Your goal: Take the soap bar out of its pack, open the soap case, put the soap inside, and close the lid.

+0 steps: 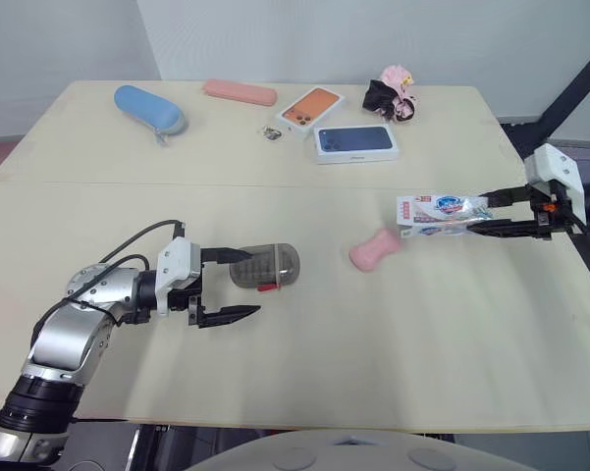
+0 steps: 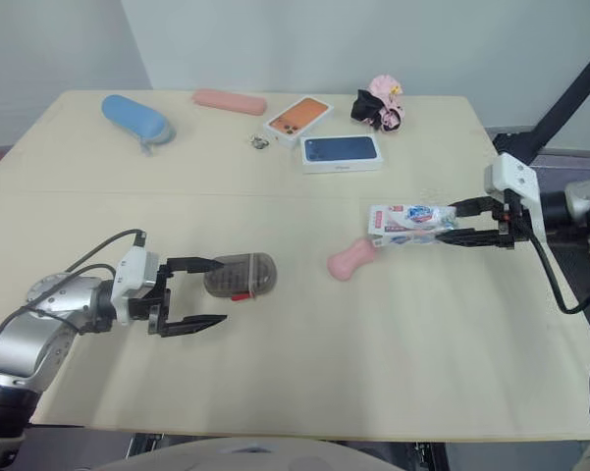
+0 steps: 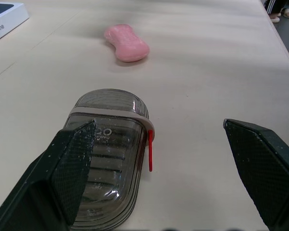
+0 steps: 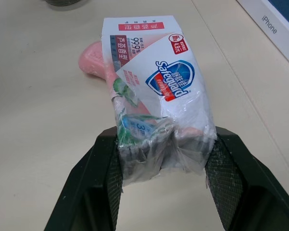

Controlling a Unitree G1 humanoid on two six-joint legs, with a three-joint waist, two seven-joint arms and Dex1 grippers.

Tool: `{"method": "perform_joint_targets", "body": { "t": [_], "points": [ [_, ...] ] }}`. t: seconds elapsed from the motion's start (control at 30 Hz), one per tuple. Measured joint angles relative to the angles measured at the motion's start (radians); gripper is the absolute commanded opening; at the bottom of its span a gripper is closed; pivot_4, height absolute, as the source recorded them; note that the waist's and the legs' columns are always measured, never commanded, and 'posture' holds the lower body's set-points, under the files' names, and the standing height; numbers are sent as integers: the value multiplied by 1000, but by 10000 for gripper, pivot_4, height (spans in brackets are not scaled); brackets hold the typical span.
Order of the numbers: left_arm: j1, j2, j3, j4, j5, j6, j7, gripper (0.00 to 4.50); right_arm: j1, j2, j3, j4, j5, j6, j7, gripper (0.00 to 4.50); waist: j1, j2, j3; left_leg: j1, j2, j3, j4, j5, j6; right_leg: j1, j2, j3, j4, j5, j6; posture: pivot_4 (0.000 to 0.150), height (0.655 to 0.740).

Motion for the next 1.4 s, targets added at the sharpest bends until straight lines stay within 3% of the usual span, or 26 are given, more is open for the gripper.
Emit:
{"method": "perform_joint_targets", "body": {
  "t": [0.17,0.4,0.63,0.77,1.07,1.4],
  "points": [
    [1,2,0,0,0,0,0,45000,29,39,-46,53,8,1,-79,24394,-2,0,0,0,0,1,1,0,0,0,0,1,0,0,0,1500,7400],
    [5,2,0,-4,0,0,6,45000,73,224,-166,57,-3,1,-489,24394,-2,1,-1,1,-1,1,2,0,0,-2,-2,2,2,0,0,1500,7400],
    [19,2,1,-18,0,0,33,45000,218,426,-223,-219,-44,210,-971,24394,16,3,0,2,-1,2,0,0,-1,-3,0,2,0,0,0,1500,7400],
    [22,1,1,-19,0,0,39,45000,227,497,-242,-339,-60,327,-1148,24394,17,3,0,3,-1,1,-2,1,-2,-3,-2,2,0,0,0,1500,7400],
    [11,-4,16,-41,-80,73,62,45000,288,562,-242,-418,-100,424,-1329,24394,16,3,0,3,-2,2,-8,2,-4,-3,-2,1,-4,0,0,1500,7400],
    [-1,-6,34,-59,-140,137,88,45000,298,580,-255,-427,-96,442,-1351,24394,8,3,0,3,-2,1,-9,2,-4,-3,-2,0,-4,0,1,1500,7400]
  ]
}}
